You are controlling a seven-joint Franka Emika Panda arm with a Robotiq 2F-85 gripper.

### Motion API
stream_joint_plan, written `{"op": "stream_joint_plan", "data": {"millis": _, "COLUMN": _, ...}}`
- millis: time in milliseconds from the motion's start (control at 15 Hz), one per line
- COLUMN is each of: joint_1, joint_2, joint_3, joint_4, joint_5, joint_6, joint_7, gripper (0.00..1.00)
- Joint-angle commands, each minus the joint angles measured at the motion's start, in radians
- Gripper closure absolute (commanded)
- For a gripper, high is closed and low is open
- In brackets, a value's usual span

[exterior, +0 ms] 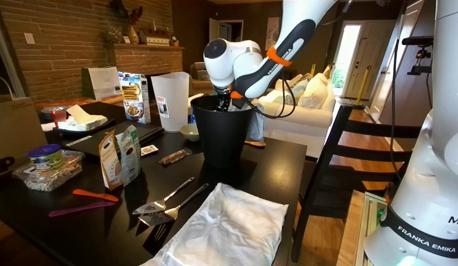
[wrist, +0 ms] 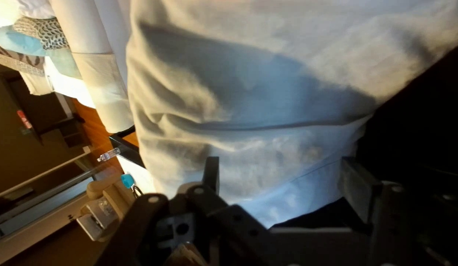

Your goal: Remove the white cloth from the bin and put it on the table.

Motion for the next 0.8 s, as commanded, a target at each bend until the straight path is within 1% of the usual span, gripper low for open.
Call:
{"op": "stream_joint_plan", "data": {"millis": 0, "joint_1": -0.005, "joint_2": 0.030, "joint_3": -0.014, "joint_4": 0.000, "joint_5": -0.076, "joint_6": 0.047, "joint_7": 0.031, "gripper": 0.00}}
{"op": "stream_joint_plan", "data": {"millis": 333, "joint_1": -0.004, "joint_2": 0.043, "joint_3": -0.018, "joint_4": 0.005, "joint_5": -0.156, "joint_6": 0.048, "joint_7": 0.040, "gripper": 0.00}}
{"op": "stream_joint_plan", "data": {"millis": 400, "joint_1": -0.004, "joint_2": 0.047, "joint_3": -0.017, "joint_4": 0.004, "joint_5": -0.174, "joint_6": 0.043, "joint_7": 0.040, "gripper": 0.03}}
{"op": "stream_joint_plan", "data": {"millis": 467, "joint_1": -0.004, "joint_2": 0.051, "joint_3": -0.016, "joint_4": 0.004, "joint_5": -0.184, "joint_6": 0.039, "joint_7": 0.039, "gripper": 0.09}}
{"op": "stream_joint_plan", "data": {"millis": 667, "joint_1": -0.007, "joint_2": 0.066, "joint_3": -0.011, "joint_4": 0.004, "joint_5": -0.192, "joint_6": 0.034, "joint_7": 0.036, "gripper": 0.03}}
{"op": "stream_joint_plan", "data": {"millis": 733, "joint_1": -0.007, "joint_2": 0.070, "joint_3": -0.011, "joint_4": 0.005, "joint_5": -0.191, "joint_6": 0.034, "joint_7": 0.035, "gripper": 0.13}}
